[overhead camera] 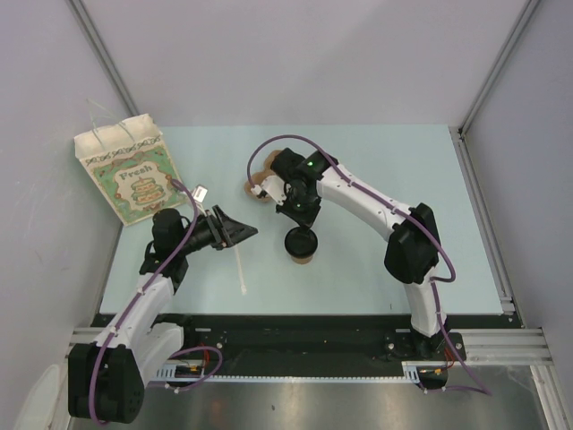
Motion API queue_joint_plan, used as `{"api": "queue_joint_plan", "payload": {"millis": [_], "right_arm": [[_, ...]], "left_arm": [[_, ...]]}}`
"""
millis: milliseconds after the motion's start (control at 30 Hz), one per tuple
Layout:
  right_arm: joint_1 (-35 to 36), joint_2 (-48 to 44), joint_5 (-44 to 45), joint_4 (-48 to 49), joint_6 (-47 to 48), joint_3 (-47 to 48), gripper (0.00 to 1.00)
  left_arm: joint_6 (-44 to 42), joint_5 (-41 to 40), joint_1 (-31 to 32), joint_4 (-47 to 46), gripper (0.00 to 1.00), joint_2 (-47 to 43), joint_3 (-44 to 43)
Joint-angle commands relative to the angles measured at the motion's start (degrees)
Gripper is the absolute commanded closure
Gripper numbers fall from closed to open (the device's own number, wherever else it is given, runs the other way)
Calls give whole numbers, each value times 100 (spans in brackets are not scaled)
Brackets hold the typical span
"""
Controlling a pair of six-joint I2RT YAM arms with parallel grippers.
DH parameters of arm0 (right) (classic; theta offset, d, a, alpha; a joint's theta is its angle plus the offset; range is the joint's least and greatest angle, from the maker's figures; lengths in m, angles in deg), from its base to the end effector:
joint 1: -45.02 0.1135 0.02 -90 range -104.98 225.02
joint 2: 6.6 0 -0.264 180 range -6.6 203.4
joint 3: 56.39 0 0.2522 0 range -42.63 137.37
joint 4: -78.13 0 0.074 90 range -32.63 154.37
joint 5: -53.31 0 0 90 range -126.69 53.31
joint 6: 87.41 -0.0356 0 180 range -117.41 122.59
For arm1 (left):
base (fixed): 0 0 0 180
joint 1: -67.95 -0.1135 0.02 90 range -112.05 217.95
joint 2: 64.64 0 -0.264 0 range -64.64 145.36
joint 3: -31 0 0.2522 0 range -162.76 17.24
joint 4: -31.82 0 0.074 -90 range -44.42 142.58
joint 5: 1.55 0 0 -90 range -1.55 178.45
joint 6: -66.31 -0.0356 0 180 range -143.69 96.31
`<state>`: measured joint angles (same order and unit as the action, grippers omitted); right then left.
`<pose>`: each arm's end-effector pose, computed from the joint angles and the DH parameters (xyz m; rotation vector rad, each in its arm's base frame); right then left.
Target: Pack the takeout coffee
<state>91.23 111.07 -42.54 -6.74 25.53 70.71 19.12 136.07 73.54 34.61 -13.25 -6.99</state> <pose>0.2873 0.3049 0.2827 -1.6643 2.3813 0.2202 0.1912 -0.0451 0.2340 -0.0095 1.9785 -1.3340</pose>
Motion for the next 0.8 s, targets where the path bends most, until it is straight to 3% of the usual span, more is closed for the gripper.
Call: {"api": "queue_joint_plan", "payload": {"millis": [0,333,767], "right_arm": [[-69,72,40,1,9,320,90],[-130,178,-13,-52,9,399,68],[-113,-384,-303,-35,44,496,51]], "left_arm": [[-167,-16,65,-90,28,2,-223],[-176,-24,101,-99,28,90,-249],[-326,81,189,6,28,160,-398]]}}
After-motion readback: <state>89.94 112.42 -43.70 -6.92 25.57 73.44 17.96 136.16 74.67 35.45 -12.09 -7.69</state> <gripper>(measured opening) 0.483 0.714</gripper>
